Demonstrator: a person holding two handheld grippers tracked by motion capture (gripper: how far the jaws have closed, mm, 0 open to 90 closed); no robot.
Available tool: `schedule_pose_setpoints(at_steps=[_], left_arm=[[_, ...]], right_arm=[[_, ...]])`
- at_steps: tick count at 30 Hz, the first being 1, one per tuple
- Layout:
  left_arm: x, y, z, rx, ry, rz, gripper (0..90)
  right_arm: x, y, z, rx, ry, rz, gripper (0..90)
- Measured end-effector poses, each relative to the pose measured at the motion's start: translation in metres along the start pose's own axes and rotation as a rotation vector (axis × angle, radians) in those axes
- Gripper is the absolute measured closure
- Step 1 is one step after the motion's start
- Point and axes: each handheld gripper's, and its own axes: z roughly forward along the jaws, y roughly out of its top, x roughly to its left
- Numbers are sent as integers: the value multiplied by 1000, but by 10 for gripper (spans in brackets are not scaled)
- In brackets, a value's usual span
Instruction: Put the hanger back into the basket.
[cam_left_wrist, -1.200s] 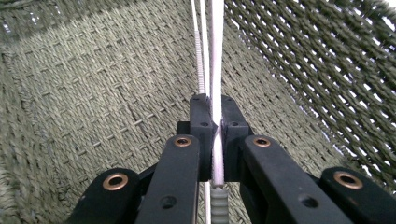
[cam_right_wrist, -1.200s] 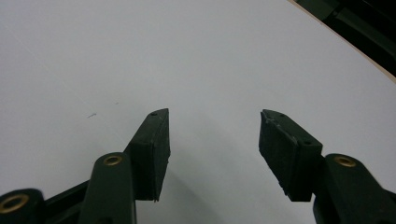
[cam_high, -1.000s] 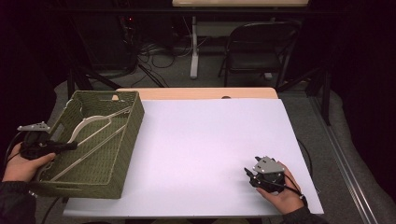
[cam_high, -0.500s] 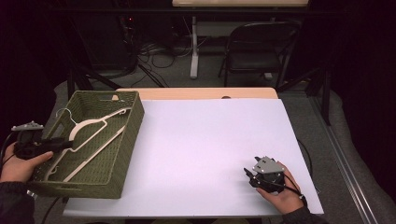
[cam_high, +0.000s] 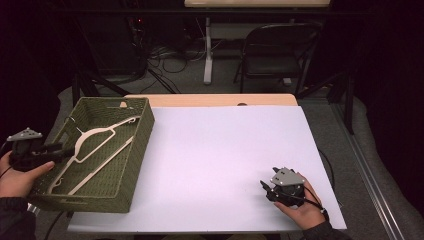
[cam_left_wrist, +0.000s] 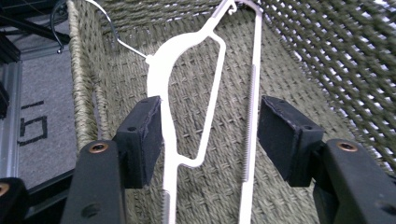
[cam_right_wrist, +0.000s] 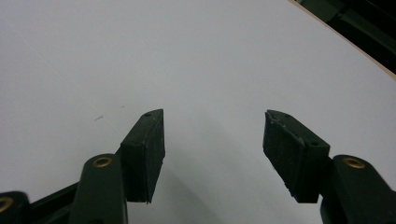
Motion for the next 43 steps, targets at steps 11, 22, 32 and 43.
schedule_pose_setpoints(at_steps=[11, 22, 32, 43], left_arm=[[-47, 13, -26, -103, -19, 53, 419], [-125, 24, -32, -163, -87, 102, 371], [-188, 18, -9, -231, -206, 156, 338], [-258, -2, 47, -150, -315, 282, 354]], right_arm=[[-5, 2, -13, -23, -5, 28, 363], [-11, -5, -25, -28, -22, 64, 364], [-10, -8, -24, -40, 7, 88, 364], [-5, -9, -20, -42, 22, 70, 364]])
